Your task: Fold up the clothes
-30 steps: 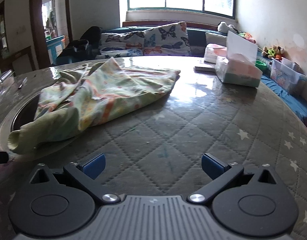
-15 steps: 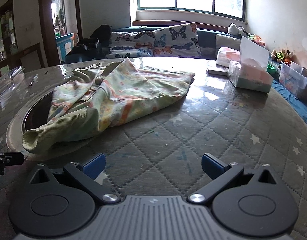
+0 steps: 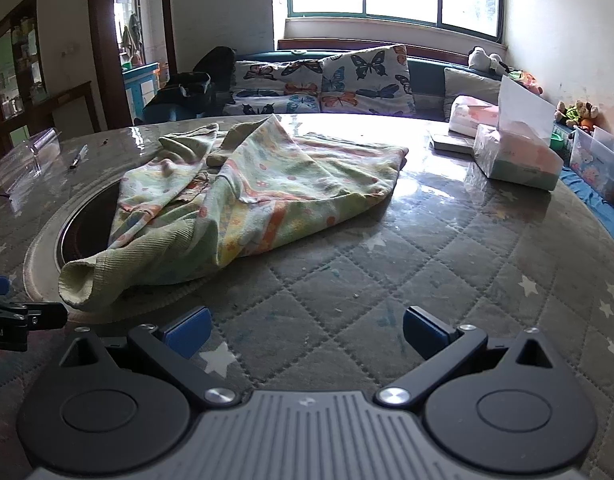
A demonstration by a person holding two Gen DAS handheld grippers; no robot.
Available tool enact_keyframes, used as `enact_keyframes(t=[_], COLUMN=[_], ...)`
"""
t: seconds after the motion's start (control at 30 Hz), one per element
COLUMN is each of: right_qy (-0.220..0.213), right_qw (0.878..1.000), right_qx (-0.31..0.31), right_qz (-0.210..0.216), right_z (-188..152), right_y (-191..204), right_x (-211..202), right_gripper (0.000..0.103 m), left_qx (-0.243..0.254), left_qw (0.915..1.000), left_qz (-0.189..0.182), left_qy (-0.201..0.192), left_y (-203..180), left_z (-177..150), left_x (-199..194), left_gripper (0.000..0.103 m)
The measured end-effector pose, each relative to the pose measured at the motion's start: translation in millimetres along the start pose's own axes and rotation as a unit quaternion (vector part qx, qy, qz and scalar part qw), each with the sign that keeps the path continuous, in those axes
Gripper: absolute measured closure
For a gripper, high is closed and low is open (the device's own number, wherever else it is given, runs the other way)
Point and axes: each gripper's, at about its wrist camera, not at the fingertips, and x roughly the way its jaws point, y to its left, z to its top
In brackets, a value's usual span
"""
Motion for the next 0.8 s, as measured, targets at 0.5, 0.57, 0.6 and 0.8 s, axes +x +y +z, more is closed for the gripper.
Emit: enact_keyframes(t=[0.5, 0.57, 0.6, 0.8], right_qy=[-0.001, -0.004, -0.006, -0.016], right_qw=[0.999, 0.999, 0.999, 0.999], right_qx=[-0.027, -0.028, -0.029, -0.041], right_qz=[0.017, 0.018, 0.020, 0.025], right_z=[22, 28, 31, 53], right_y=[10, 10, 10, 11], right_x=[11, 13, 13, 18], right_gripper=[0.000, 0.000, 0.000, 0.002], left_qx=[0.000, -0.003, -0.005, -0.003], left_qw=[0.9999, 0.9998, 0.9998, 0.9995], left_qz=[0.005, 0.004, 0.004, 0.005], left_qy=[-0.014, -0.017, -0.018, -0.029], left_y=[0, 1, 2, 2], left_z=[24, 29, 32, 49], left_x=[5, 6, 6, 13], left_gripper=[0.000, 0.000, 0.000, 0.000])
